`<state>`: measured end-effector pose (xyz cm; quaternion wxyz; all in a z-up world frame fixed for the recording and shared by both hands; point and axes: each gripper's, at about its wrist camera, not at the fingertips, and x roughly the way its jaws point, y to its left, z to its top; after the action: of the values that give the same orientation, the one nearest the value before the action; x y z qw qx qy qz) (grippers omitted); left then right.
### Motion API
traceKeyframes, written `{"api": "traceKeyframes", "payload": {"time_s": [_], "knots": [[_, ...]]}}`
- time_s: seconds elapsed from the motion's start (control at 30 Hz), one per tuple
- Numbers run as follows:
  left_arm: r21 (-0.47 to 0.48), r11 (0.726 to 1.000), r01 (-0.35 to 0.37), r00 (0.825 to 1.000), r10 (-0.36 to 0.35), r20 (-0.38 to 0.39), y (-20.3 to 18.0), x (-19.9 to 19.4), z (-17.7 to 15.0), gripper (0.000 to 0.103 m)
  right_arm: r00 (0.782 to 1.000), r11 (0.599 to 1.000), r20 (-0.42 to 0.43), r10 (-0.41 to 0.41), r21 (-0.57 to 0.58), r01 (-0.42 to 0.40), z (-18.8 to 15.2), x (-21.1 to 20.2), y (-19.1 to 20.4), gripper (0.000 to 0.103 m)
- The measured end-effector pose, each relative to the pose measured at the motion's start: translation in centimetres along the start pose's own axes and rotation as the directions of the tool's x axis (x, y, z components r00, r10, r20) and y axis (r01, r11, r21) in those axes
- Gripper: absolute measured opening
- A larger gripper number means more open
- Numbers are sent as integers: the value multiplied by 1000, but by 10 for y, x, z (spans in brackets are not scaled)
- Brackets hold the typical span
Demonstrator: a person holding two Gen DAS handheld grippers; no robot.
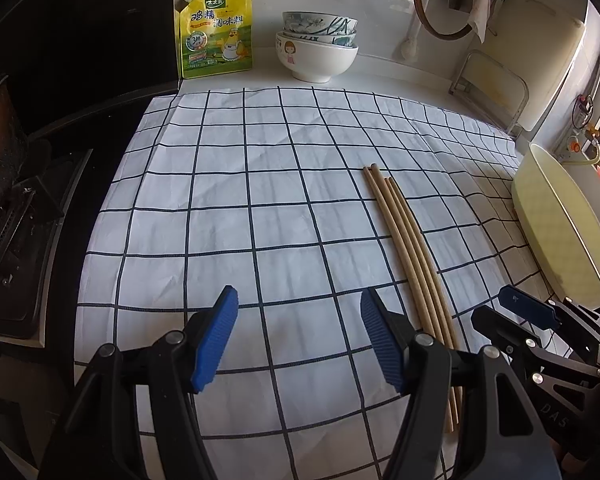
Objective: Organize utensils
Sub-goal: 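Lower the left tool over the chopsticks while the right tool separates one chopstick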
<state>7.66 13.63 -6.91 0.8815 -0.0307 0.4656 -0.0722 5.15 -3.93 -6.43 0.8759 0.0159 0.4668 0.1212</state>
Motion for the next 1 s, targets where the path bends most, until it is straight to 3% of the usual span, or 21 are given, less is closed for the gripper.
{"api": "traceKeyframes", "payload": {"time_s": [0.7, 1.0], "knots": [[14, 1000, 8, 1000, -8, -14, -7, 5, -3, 63, 998, 999, -61, -12, -37, 9, -7, 15, 10, 42], [31, 999, 26, 999, -25, -35, -16, 6, -10, 63, 998, 998, -47, -35, -47, 33, -10, 13, 4, 42]]}}
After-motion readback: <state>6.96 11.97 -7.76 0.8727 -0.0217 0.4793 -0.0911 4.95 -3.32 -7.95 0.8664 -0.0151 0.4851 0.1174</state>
